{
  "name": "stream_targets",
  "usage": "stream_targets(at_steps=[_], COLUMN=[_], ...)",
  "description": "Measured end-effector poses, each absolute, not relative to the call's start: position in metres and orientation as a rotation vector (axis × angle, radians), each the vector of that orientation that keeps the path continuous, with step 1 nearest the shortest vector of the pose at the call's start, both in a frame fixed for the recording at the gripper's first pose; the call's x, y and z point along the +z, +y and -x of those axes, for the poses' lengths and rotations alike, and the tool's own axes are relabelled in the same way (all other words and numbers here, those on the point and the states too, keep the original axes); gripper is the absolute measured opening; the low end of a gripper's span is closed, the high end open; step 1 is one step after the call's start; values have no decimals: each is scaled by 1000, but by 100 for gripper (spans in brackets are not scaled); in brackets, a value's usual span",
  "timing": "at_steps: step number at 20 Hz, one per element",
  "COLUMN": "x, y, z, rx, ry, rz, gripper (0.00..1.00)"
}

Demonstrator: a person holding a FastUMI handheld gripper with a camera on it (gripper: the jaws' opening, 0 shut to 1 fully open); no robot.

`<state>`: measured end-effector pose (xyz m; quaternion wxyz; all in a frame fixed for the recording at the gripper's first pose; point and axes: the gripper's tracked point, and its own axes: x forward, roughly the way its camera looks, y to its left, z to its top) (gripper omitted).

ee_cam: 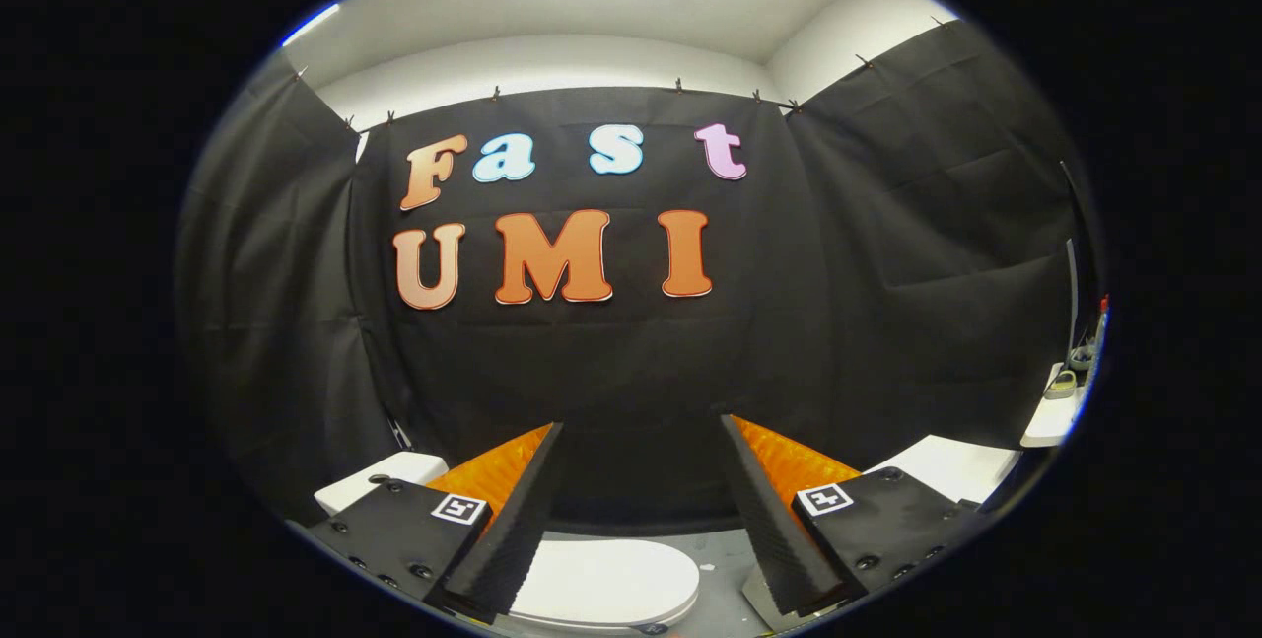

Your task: Open the toilet lid.

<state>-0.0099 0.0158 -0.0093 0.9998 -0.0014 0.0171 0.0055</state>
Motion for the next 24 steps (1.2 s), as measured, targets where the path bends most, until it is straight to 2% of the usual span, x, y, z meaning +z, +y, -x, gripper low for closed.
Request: stream_targets(at_steps=[17, 24], x=[-46, -127], y=[10, -2], z=[1, -3], rx=[10, 7], ry=[93, 217], rz=[-12, -101], gripper=[98, 99])
